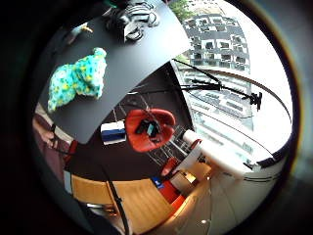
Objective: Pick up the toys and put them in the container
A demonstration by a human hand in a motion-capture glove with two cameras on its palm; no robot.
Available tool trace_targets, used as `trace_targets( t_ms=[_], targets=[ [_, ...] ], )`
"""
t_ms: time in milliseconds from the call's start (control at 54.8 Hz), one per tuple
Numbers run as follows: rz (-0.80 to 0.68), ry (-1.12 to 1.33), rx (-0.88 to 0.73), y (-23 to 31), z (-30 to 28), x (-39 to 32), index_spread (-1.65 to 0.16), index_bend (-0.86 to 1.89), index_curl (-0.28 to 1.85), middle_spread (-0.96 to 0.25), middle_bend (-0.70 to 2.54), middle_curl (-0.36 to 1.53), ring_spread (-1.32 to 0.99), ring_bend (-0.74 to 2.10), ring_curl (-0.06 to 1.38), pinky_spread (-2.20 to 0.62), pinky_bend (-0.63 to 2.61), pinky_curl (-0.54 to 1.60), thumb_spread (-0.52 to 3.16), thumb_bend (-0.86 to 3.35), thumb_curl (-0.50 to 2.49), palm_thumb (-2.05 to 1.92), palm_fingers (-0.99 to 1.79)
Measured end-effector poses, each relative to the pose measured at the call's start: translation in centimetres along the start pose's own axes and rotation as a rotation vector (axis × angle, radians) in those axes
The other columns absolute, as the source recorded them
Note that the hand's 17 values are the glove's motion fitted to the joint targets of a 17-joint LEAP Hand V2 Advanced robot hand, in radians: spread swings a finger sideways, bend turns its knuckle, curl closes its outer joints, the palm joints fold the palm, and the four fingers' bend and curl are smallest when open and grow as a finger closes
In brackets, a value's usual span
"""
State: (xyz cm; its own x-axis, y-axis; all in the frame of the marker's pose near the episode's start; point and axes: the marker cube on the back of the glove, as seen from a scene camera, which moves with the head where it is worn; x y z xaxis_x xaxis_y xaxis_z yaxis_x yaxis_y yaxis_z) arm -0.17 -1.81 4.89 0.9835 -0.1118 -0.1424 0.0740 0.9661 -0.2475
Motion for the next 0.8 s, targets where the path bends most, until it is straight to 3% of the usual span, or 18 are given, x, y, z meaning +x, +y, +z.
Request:
trace_targets(
  t_ms=[310,548,676,749,803],
  targets=[
    [-0.08,-0.067,-0.087,-3.8,9.0,-1.0,-0.24,0.04,0.11,-0.06,0.11,0.19,-0.03,0.24,0.22,-0.01,0.78,0.33,1.17,-0.02,0.28,0.05,-0.35],
    [-0.112,-0.212,0.066,-5.8,11.8,-1.1,-0.28,0.21,0.18,-0.07,0.1,0.17,0.01,0.13,0.19,0.04,0.88,0.36,1.14,-0.01,0.31,0.07,-0.19],
    [-0.094,-0.288,0.295,-6.9,11.6,-0.5,-0.28,0.53,0.28,-0.15,0.33,0.24,-0.08,0.25,0.2,0.01,0.67,0.29,1.22,0.03,0.34,0.18,0.39],
    [-0.052,-0.325,0.399,-7.5,11.3,-1.0,-0.26,0.48,0.28,-0.21,0.57,0.32,-0.19,0.48,0.26,-0.08,0.56,0.26,1.23,0.1,0.39,0.32,0.73],
    [-0.028,-0.322,0.436,-7.8,11.1,-1.3,-0.25,0.47,0.31,-0.25,0.65,0.36,-0.26,0.62,0.32,-0.14,0.58,0.29,1.18,0.13,0.43,0.41,0.82]
  ],
)
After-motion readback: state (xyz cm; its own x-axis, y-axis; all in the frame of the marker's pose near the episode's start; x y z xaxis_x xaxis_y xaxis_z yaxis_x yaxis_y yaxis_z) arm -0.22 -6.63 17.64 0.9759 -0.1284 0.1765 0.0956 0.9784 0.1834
